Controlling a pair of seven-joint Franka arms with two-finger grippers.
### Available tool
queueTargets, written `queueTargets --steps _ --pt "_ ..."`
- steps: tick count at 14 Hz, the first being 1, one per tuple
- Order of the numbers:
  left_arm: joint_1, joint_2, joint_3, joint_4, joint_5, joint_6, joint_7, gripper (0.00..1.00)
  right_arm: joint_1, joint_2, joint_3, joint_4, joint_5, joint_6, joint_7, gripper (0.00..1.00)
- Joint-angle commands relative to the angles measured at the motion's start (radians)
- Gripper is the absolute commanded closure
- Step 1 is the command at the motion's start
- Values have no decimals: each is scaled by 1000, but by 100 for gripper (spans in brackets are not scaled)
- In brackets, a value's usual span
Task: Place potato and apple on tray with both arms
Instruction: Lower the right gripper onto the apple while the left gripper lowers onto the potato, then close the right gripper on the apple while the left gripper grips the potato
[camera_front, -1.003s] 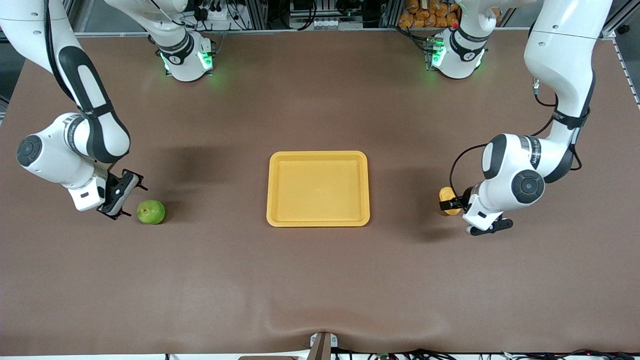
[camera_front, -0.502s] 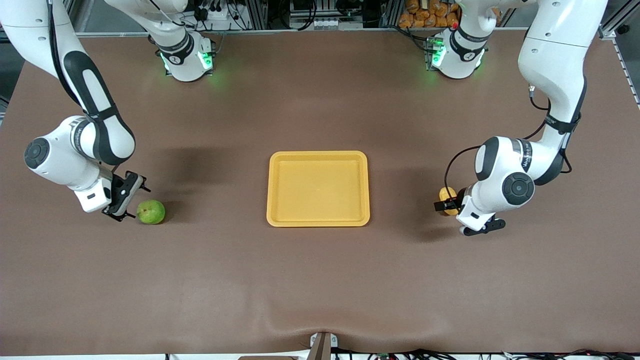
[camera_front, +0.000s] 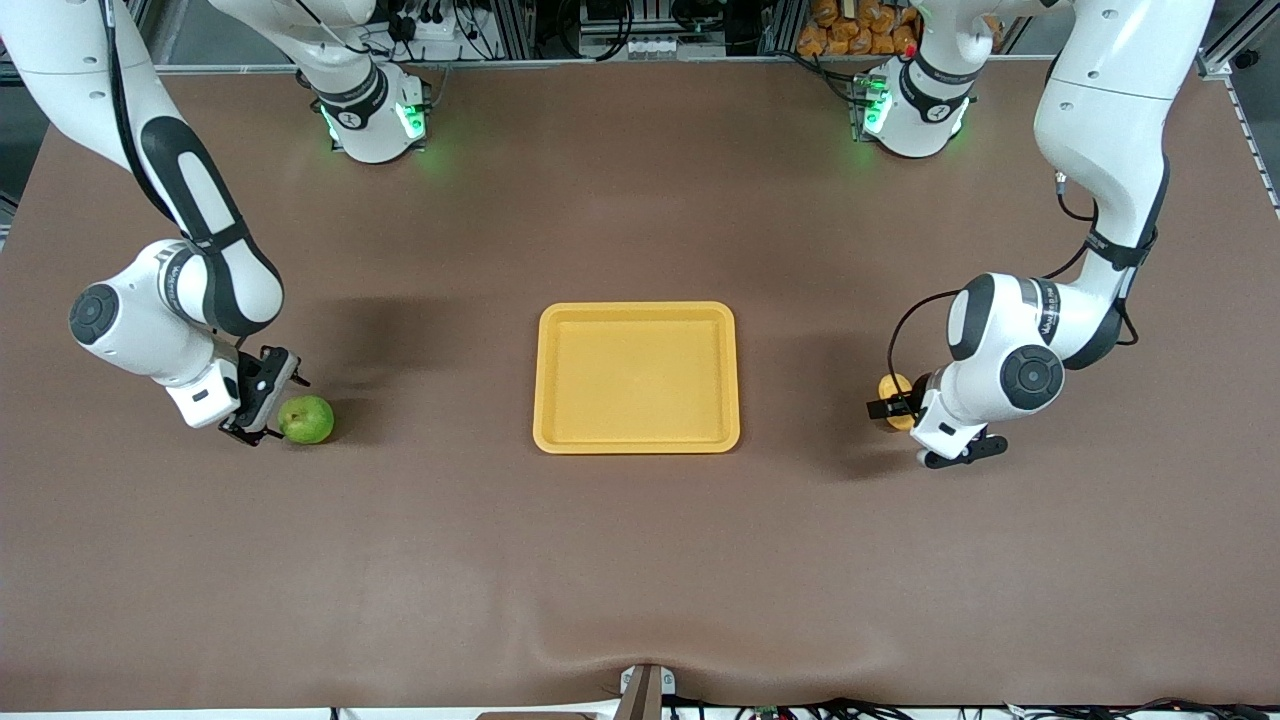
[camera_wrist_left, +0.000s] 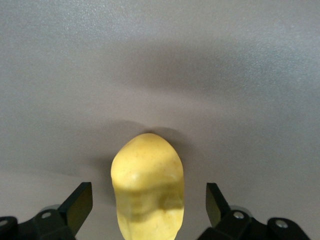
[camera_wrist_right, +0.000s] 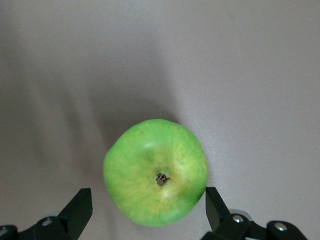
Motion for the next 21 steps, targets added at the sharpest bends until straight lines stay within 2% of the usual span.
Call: queueTargets --steps 1,4,5,6,7,9,10,11,12,15,16,21 --pt "2 2 -1 -8 12 23 -23 0 -14 18 16 6 18 21 -31 0" --pt "3 3 -1 -8 12 28 -23 0 -15 25 23 7 18 24 -40 0" --pt "2 3 -1 -8 12 30 -23 3 -12 25 25 9 18 26 -51 0" --pt "0 5 -1 -8 12 31 -23 10 -12 20 44 9 20 44 -66 0" --pt "0 3 -1 -8 12 30 -23 27 -15 14 67 9 18 61 -91 24" --pt "0 2 -1 -6 12 31 -23 49 -17 12 74 12 18 61 -97 72" --pt "-1 0 -1 -6 12 30 -23 63 -17 8 75 12 18 61 -97 90" --pt "-3 0 -1 -6 12 30 -24 75 -17 2 75 15 18 59 -99 95" --pt "-6 -4 -1 -5 12 28 -30 85 -17 -4 75 22 18 50 -99 96" --pt "-35 -18 -2 4 12 19 -50 97 -17 -35 85 48 20 15 -96 99" --pt "-38 -21 -2 6 14 19 -61 100 -14 -40 85 62 20 -16 -91 100" --pt "-76 -46 -4 12 14 13 -82 100 -7 -44 85 159 35 -170 -86 100"
